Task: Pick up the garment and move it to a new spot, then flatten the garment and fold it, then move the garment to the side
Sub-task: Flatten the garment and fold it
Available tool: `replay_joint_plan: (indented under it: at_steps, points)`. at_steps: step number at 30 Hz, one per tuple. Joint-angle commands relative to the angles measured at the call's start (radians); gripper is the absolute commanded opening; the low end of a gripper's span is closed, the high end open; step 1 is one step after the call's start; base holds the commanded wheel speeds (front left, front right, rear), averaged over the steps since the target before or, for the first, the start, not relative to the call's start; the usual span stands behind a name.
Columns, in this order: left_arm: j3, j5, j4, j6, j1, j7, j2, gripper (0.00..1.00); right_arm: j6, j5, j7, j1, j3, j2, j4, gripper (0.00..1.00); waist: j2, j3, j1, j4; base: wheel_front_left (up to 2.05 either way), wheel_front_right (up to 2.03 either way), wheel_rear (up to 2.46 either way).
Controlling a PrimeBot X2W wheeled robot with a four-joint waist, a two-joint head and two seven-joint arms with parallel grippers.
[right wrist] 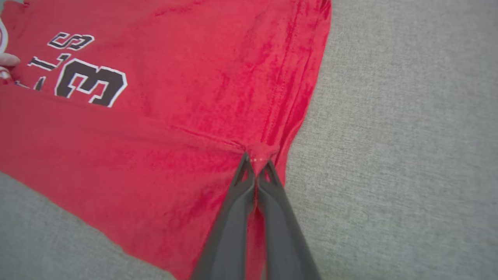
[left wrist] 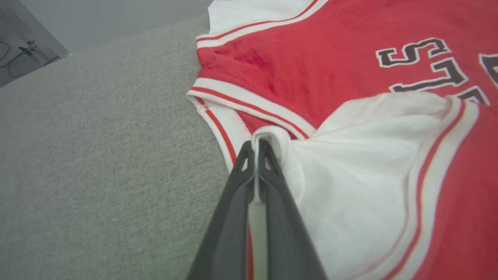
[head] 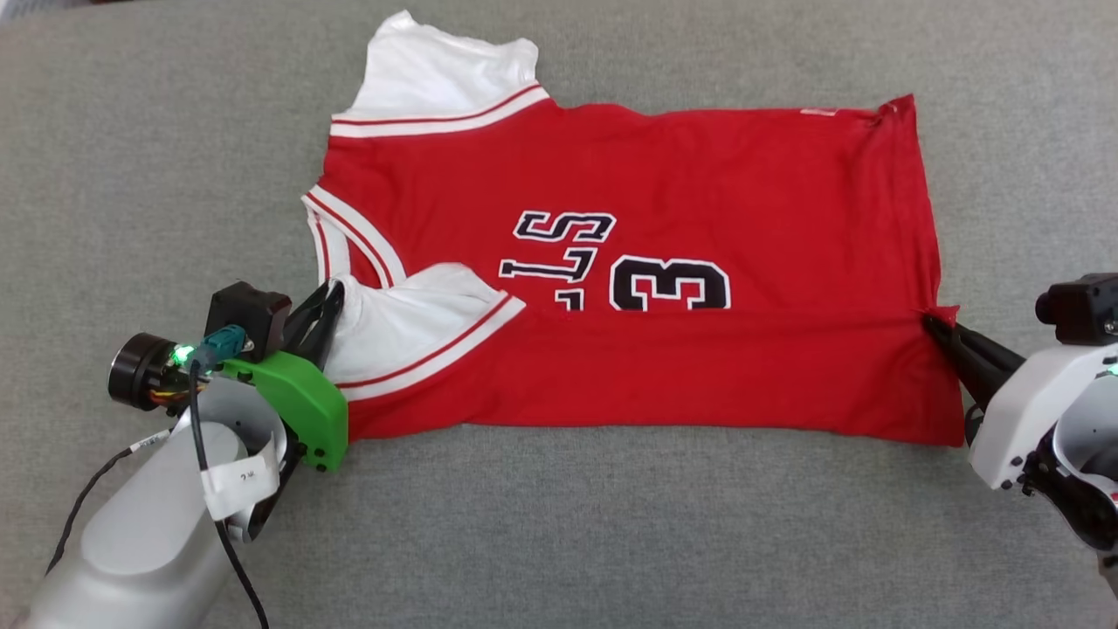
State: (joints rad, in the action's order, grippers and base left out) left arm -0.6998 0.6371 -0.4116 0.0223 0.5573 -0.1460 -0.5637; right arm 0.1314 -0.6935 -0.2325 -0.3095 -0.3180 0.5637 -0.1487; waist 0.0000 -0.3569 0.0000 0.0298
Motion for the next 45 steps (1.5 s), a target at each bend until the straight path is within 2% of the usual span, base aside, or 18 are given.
replay_joint_plan:
  at_steps: [1,8,9,10,11,12,18,21,25,32,36,40,45]
  points:
    - [-0.008,-0.021,-0.042,-0.013,0.025,-0.011,0.013,0.0,-0.001,-0.005,0.01,-0.029,-0.013,-0.005,-0.029,0.0,0.0,-0.05,0.0,0.003,0.0,0.0,0.0]
    - [-0.041,-0.02,-0.214,-0.063,0.041,-0.053,0.084,0.0,-0.001,-0.018,0.038,-0.058,-0.092,-0.009,-0.136,0.0,0.0,-0.027,0.0,-0.017,0.0,0.0,0.0]
    - [-0.039,-0.019,-0.234,-0.061,0.04,-0.064,0.094,0.14,-0.001,-0.022,0.05,-0.057,-0.099,-0.008,-0.145,0.0,0.0,-0.015,0.0,-0.02,0.0,0.0,0.0]
    - [-0.037,-0.018,-0.248,-0.06,0.038,-0.072,0.1,0.76,-0.001,-0.025,0.061,-0.057,-0.098,-0.009,-0.155,0.0,0.0,-0.004,0.0,-0.021,0.0,0.0,0.0]
    - [-0.035,-0.014,-0.26,-0.065,0.036,-0.079,0.106,1.0,-0.001,-0.028,0.074,-0.056,-0.095,-0.01,-0.161,0.46,0.0,0.008,0.0,-0.024,0.0,0.0,0.0]
    - [-0.032,-0.014,-0.266,-0.067,0.038,-0.086,0.108,1.0,-0.001,-0.03,0.086,-0.055,-0.091,-0.009,-0.162,1.0,0.0,0.018,0.0,-0.028,0.0,0.0,0.0]
    - [0.007,-0.007,-0.237,-0.083,0.072,-0.106,0.076,1.0,-0.001,-0.027,0.146,-0.021,-0.055,0.012,-0.137,1.0,0.0,0.088,0.0,-0.053,0.0,0.0,0.0]
    - [0.013,0.016,-0.194,-0.109,0.099,-0.058,0.038,1.0,-0.001,-0.016,0.15,0.001,-0.035,0.02,-0.114,1.0,0.0,0.115,0.0,-0.062,0.0,0.0,0.0]
    - [0.003,0.075,-0.125,-0.135,0.146,0.106,-0.008,1.0,-0.001,-0.004,0.145,0.021,0.0,0.018,-0.087,1.0,0.0,0.135,0.0,-0.073,0.0,0.0,0.0]
    - [-0.049,0.282,0.011,-0.15,0.195,0.557,-0.068,1.0,-0.001,0.019,0.124,0.029,0.037,0.004,-0.059,1.0,0.0,0.136,0.0,-0.078,0.0,0.0,0.0]
    - [-0.086,0.362,0.075,-0.152,0.202,0.752,-0.098,1.0,-0.001,0.028,0.114,0.023,0.046,-0.006,-0.048,1.0,0.0,0.12,0.0,-0.071,0.0,0.0,0.0]
    - [-0.12,0.392,0.108,-0.147,0.184,0.86,-0.124,1.0,-0.001,0.031,0.104,0.014,0.047,-0.017,-0.044,1.0,0.0,0.099,0.0,-0.056,0.0,0.0,0.0]
    - [-0.134,0.413,0.098,-0.128,0.142,0.888,-0.13,1.0,-0.001,0.034,0.097,-0.006,0.036,-0.03,-0.042,1.0,0.0,0.064,0.0,-0.033,0.0,0.0,0.0]
